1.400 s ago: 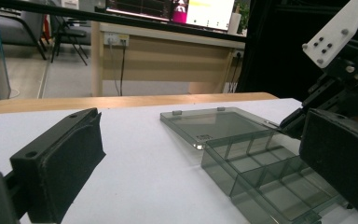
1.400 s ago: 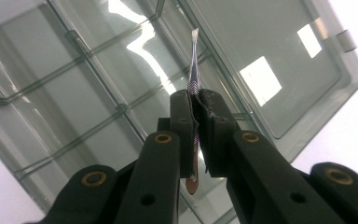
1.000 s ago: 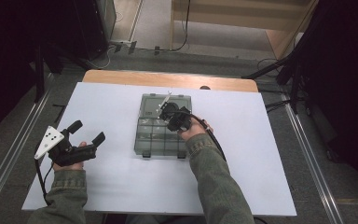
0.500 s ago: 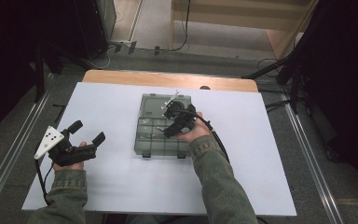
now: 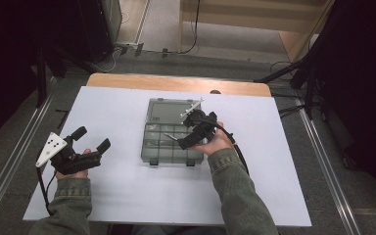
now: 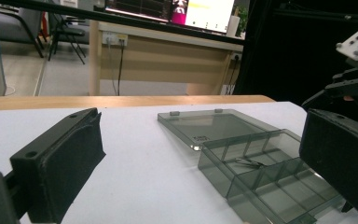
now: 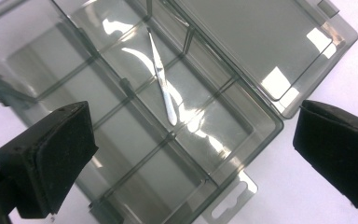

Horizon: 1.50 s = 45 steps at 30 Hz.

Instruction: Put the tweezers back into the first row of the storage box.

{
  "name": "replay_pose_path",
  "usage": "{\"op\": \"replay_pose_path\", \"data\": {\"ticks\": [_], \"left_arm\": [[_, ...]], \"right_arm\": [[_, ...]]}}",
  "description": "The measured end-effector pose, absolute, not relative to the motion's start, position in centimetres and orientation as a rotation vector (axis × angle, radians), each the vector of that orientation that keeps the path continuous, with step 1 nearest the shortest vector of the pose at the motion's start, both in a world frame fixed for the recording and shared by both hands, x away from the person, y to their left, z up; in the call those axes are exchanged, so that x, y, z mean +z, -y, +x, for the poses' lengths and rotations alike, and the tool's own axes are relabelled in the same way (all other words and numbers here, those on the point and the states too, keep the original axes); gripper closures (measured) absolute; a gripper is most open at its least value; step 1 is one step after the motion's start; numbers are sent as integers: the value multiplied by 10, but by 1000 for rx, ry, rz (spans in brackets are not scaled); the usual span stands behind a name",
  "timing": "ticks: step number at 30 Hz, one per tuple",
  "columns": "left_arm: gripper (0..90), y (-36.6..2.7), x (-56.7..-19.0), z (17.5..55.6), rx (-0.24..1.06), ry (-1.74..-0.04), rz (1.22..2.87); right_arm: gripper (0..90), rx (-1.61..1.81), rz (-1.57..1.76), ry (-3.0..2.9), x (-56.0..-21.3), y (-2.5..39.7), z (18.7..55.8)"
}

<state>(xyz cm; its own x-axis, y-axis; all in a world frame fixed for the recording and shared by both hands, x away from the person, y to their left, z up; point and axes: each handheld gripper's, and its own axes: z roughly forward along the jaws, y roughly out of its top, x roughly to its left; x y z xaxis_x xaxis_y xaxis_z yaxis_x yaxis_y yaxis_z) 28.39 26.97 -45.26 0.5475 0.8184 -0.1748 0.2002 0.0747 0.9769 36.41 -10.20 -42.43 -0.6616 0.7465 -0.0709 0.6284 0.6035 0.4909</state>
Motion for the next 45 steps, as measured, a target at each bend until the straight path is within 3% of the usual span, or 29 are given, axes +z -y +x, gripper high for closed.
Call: {"op": "replay_pose_path", "data": {"ticks": [24,45], "left_arm": [[0,-268,-454,283,594,-936,1463],[0,-265,-455,284,597,-926,1488]], "right_arm": [[0,861,1227,-2415,-419,166,316],[0,986,1340,-2314,-442,224,280]]}}
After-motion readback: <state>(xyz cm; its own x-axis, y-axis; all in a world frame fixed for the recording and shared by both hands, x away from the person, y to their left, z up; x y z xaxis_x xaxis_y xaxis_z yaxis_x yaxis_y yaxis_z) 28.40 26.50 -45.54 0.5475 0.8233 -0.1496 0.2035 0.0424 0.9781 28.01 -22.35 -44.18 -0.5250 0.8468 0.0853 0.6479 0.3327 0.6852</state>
